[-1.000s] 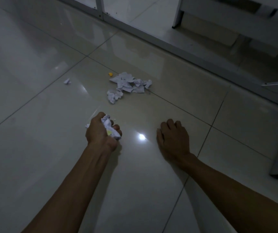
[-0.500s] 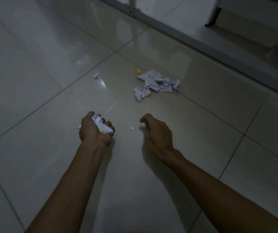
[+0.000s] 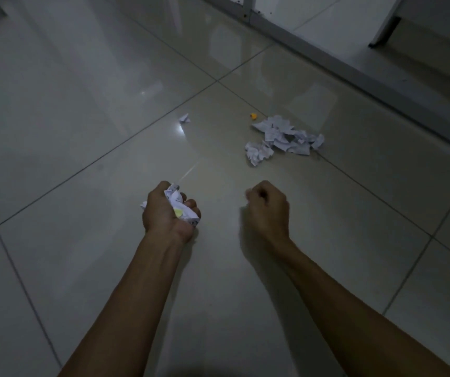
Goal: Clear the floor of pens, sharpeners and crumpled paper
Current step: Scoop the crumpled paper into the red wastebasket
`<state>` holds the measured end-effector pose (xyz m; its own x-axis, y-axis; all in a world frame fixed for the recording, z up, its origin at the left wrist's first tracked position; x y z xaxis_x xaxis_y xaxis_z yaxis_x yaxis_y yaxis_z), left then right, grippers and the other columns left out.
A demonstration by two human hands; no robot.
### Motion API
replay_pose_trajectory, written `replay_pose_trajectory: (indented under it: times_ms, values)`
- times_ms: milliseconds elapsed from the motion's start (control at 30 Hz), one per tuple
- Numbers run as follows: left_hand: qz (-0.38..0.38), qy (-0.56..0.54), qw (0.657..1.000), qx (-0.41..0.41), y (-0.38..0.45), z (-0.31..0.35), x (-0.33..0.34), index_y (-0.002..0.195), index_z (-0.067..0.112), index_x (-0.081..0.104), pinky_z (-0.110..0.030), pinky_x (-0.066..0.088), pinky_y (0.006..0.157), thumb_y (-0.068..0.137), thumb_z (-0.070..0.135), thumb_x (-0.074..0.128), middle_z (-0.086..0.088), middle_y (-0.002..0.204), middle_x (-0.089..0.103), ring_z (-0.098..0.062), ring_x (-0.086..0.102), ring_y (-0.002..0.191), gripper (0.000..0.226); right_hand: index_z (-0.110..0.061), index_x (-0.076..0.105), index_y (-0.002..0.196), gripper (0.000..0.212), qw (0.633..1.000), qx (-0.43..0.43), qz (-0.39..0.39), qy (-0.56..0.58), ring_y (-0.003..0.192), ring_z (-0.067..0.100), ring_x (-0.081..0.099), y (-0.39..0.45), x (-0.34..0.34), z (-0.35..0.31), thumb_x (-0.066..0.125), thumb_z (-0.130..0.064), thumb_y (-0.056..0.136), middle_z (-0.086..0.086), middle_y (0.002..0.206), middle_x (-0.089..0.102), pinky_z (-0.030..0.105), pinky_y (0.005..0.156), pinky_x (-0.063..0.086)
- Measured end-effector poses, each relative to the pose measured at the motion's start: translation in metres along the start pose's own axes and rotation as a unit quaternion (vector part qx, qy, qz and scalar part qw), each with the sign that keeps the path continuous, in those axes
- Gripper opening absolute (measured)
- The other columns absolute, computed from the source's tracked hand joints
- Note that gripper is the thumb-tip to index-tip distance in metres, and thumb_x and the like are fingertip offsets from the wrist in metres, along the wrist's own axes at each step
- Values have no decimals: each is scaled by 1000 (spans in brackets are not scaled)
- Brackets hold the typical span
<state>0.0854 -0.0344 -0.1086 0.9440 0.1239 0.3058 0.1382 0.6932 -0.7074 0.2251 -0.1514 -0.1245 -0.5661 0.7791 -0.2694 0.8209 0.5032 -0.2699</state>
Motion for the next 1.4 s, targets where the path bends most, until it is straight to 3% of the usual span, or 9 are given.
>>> replay_pose_trajectory:
  times_ms: [100,233,400,533,633,733,933,1067,1400]
  values:
    - [-5,16,1000,-10,1,-1,3,75,30,11,-14,25,26,103,22,22,7,35,41,-6,35,20,31,-13,47,62,17,875,274,-109,384,35,15,36,7,-3,0,51,-16,79,3,54,44,13,37,26]
    - [35,-20,999,21,-3,-8,14,67,28,21,-9,29,38,106,19,21,17,44,11,-9,12,36,39,-9,58,62,9,794,206,-222,528,39,14,41,14,-20,-11,62,-13,55,5,61,50,12,32,26]
    - [-26,-7,998,-63,-6,-9,8,73,18,54,-15,43,68,86,22,47,25,82,51,3,58,71,15,-8,70,75,23,841,205,-183,466,42,14,45,20,-31,-4,48,-1,73,6,71,59,11,32,26]
    - [-14,52,998,-28,-10,-1,12,148,3,26,-21,31,103,107,22,11,-9,156,25,-24,17,146,48,-8,63,102,23,932,150,-123,306,41,10,41,25,-35,2,39,-6,101,2,64,50,13,36,26]
    - [-41,61,995,-66,-11,0,11,116,3,50,-30,22,107,105,21,17,-14,128,50,-31,20,145,39,-21,71,96,16,997,-29,-56,-40,52,2,55,31,-38,1,55,-20,96,-4,69,63,20,51,42]
    - [-64,89,991,-76,-16,1,13,75,10,36,-32,24,109,105,18,14,-11,100,52,-26,32,138,38,-33,75,98,20,949,-115,-28,-293,78,10,65,29,-35,0,65,-43,84,-7,86,72,28,74,53]
    - [-39,68,994,-75,-7,2,9,69,16,29,-19,27,72,104,23,16,-4,72,29,-13,33,63,38,-30,77,95,13,933,-151,-23,-327,90,15,68,32,-26,3,69,-33,85,-8,98,75,37,78,55]
    - [-26,21,996,-80,-6,-2,0,66,17,36,-14,24,91,92,25,45,-1,63,33,-14,32,52,28,-27,73,88,9,927,-177,-34,-328,81,15,66,33,-23,1,64,-28,87,-6,89,72,40,73,55]
    - [-55,79,992,-83,5,1,-4,68,15,27,-23,26,51,103,30,12,-5,71,25,-18,28,60,41,-29,77,95,13,924,-205,-47,-319,81,17,64,28,-11,3,67,-32,87,-3,88,71,38,72,52]
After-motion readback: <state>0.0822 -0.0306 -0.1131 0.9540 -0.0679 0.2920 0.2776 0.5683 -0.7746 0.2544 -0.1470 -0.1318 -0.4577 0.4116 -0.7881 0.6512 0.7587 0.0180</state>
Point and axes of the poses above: each hand's wrist, its own y-axis towards the middle knuckle, its own x-axis out of the palm, z = x × y, the point moved 4 cm from there along y, towards the middle knuckle
